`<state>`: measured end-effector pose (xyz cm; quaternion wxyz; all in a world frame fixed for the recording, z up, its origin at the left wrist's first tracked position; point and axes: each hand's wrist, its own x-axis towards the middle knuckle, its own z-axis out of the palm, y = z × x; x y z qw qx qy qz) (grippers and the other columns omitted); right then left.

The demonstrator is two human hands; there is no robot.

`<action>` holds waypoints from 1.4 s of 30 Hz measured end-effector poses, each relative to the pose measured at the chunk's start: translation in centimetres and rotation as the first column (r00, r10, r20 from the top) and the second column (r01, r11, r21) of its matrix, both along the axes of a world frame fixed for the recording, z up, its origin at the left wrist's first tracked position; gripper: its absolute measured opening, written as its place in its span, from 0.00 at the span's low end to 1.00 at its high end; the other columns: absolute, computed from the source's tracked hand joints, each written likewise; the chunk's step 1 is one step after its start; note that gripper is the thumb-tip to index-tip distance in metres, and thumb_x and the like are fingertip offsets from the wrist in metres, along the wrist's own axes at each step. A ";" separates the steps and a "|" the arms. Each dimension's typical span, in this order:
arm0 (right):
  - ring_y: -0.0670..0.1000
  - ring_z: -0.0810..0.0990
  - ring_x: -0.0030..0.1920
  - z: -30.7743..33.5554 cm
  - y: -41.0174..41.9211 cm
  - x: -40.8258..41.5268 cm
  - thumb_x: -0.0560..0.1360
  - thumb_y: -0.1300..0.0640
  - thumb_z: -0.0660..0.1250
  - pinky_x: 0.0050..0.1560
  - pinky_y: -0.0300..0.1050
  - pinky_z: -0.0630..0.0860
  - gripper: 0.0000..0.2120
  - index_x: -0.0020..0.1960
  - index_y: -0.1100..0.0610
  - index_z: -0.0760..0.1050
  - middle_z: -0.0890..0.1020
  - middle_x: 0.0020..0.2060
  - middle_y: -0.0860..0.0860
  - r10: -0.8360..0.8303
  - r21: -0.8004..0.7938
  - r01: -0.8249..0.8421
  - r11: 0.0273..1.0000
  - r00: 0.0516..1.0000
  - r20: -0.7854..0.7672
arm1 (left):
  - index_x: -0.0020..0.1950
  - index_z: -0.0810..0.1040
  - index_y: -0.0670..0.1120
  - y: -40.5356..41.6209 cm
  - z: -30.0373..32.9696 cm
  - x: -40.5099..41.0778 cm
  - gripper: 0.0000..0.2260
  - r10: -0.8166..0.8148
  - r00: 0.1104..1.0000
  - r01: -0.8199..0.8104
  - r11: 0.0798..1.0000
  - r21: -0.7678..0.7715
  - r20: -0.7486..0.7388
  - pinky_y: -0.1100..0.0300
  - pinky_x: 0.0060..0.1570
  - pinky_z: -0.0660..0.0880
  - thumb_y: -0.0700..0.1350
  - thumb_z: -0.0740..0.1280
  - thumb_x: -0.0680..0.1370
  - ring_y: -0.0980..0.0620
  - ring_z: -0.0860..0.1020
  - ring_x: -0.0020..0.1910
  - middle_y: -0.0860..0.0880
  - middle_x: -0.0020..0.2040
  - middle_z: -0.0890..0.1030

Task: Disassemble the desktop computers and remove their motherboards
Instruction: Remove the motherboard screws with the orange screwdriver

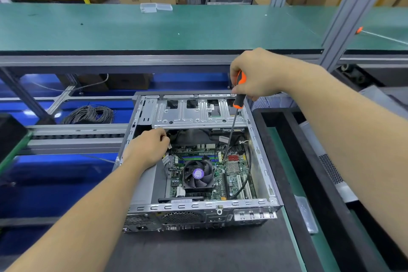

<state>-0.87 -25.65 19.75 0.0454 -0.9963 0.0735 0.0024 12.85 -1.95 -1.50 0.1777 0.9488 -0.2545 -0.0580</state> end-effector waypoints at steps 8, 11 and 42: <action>0.48 0.83 0.31 0.0 0.2 -0.1 0.77 0.55 0.70 0.45 0.48 0.82 0.04 0.47 0.55 0.78 0.80 0.31 0.46 0.016 0.013 -0.016 1.000 1.000 -0.015 | 0.45 0.74 0.54 0.0 -0.3 0.1 0.09 0.000 1.000 0.000 1.000 -0.003 0.010 0.55 0.41 0.75 0.51 0.55 0.80 0.49 0.78 0.39 0.54 0.39 0.80; 0.44 0.81 0.31 0.0 0.4 -0.1 0.76 0.54 0.71 0.44 0.47 0.81 0.04 0.49 0.54 0.79 0.80 0.35 0.46 0.046 0.000 -0.046 0.999 0.999 -0.008 | 0.46 0.74 0.55 0.0 -0.3 0.1 0.09 0.000 1.000 0.000 1.000 -0.003 0.018 0.55 0.40 0.74 0.51 0.55 0.80 0.49 0.78 0.39 0.54 0.40 0.80; 0.51 0.81 0.30 -0.6 -3.0 -1.0 0.79 0.48 0.68 0.36 0.47 0.79 0.10 0.47 0.54 0.72 0.77 0.35 0.47 0.064 0.038 -0.064 0.997 0.998 -0.015 | 0.52 0.68 0.47 -18.6 4.9 -16.0 0.09 -0.704 0.700 0.667 0.706 0.240 0.125 0.53 0.37 0.67 0.50 0.53 0.85 0.43 0.74 0.40 0.49 0.41 0.73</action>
